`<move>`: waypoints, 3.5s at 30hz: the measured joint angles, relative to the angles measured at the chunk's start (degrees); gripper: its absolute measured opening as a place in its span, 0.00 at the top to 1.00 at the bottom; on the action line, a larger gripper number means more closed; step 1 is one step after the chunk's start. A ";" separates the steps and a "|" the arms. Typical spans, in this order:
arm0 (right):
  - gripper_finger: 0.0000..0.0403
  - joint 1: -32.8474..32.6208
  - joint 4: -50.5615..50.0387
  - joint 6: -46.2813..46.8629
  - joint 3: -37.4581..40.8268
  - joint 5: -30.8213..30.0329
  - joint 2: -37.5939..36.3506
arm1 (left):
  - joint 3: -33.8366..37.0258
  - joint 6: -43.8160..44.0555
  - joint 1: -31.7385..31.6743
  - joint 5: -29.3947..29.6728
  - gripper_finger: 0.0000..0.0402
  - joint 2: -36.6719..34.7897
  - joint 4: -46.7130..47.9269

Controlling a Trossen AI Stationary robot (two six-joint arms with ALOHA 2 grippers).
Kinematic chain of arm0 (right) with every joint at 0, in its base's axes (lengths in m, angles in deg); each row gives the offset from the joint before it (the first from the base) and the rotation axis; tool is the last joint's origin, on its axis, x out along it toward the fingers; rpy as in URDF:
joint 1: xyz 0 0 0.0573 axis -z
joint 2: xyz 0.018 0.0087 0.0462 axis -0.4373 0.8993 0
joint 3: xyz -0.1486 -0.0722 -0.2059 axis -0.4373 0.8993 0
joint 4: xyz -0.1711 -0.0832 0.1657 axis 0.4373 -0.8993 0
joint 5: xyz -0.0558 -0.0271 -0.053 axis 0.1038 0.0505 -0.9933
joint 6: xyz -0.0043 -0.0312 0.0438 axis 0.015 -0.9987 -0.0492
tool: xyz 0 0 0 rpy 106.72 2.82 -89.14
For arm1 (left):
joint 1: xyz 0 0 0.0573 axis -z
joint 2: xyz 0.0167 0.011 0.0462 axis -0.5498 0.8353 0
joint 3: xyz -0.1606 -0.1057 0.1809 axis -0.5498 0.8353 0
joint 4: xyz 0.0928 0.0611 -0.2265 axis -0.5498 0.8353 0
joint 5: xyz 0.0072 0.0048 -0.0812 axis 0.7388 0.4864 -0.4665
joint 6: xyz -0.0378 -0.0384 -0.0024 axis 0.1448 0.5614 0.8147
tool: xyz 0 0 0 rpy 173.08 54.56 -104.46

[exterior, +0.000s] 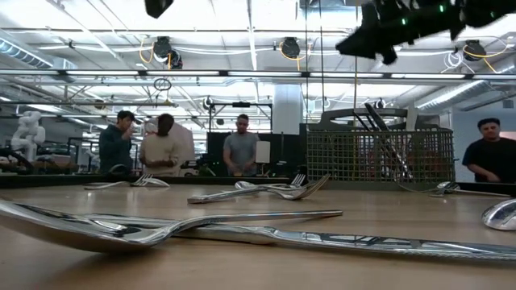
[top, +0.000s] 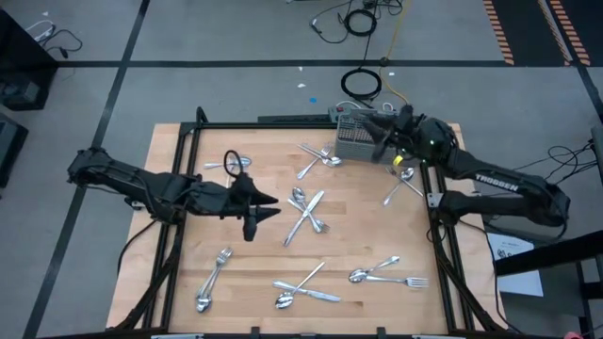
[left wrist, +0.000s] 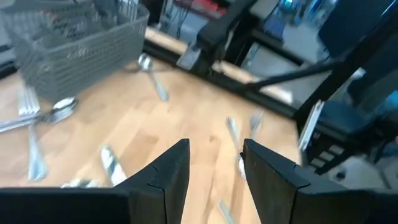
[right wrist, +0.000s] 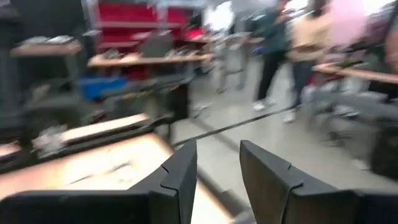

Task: Sort silverware
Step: Put the silver table knife into the gray utensil holder

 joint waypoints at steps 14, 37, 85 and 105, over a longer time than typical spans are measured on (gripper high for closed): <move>0.72 -28.08 -22.52 13.26 -17.54 5.08 12.65 | 0.00 -1.18 0.50 1.40 0.61 -6.96 19.42; 0.72 -58.35 -24.54 34.76 -38.68 -2.79 55.09 | 0.00 -13.46 0.50 0.40 0.61 -8.31 28.54; 0.72 -70.32 -35.63 51.46 -41.38 -24.31 62.67 | 21.91 -5.44 18.64 -8.25 0.99 29.35 -40.30; 0.72 -49.96 -37.38 14.76 -41.38 -5.17 54.84 | 18.14 -2.35 19.04 4.36 0.99 17.79 -19.08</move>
